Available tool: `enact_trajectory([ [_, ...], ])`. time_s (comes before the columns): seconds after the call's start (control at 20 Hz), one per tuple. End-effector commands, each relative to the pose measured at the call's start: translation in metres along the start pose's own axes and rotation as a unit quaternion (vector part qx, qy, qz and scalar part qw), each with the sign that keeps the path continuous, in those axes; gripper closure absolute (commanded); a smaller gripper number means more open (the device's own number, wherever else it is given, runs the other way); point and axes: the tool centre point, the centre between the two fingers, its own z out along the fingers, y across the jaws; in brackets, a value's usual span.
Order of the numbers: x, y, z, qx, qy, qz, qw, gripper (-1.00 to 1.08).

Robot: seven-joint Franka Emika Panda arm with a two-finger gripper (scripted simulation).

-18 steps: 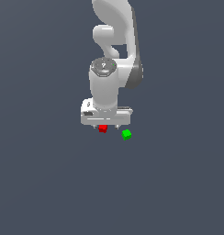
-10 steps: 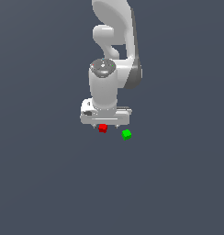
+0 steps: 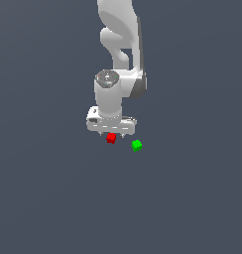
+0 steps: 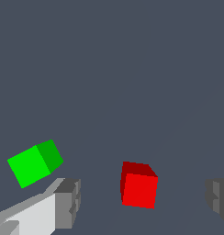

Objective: Stack the red cube on top of the green cube.

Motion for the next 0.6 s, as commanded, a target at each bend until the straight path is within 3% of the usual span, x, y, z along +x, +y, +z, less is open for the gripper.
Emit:
enact_trajectory([
  [0.0,-0.013,0.005,0.013,0.001,0.0,0.019,0.9998,-0.92],
  [0.55,-0.044,0.016,0.048,0.004,-0.001,0.067,0.9977,-0.92],
])
